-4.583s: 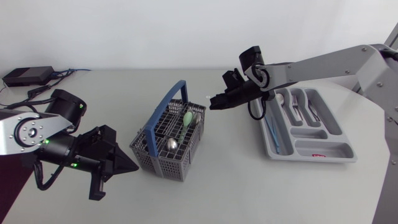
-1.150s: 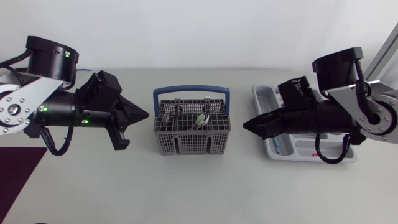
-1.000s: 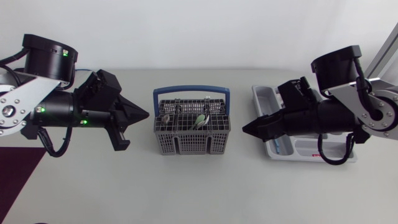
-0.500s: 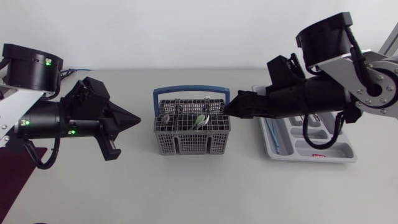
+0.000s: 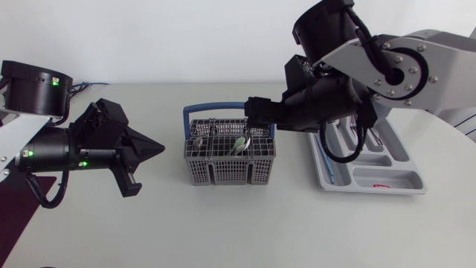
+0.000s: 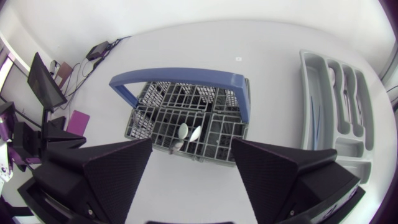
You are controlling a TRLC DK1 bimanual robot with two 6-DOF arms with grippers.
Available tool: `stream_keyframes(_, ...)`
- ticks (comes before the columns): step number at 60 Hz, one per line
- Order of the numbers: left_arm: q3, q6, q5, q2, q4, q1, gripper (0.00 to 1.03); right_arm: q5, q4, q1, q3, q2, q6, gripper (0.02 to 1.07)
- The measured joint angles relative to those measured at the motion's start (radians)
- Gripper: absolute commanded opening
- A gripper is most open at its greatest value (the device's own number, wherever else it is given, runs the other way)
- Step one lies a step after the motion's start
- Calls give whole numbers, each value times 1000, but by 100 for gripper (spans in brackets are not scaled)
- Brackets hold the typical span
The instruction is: Unload the cutlery basket into the drawer organizer.
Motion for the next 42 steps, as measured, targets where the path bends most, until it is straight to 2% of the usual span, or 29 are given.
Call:
stream_keyframes(3,-2,0,0,-2,0,3,19,-8,0,5,1,2,23,100)
stream_keyframes(6,-2,0,0,-2,0,5,19,-19,0,5,1,9,42,102)
stream_keyframes(34,-3,0,0,-2,0,26,19,-56,52,44,5,127,85,102)
stream_keyframes(42,-14,1,0,-2,2,37,19,-56,53,50,6,127,158,102)
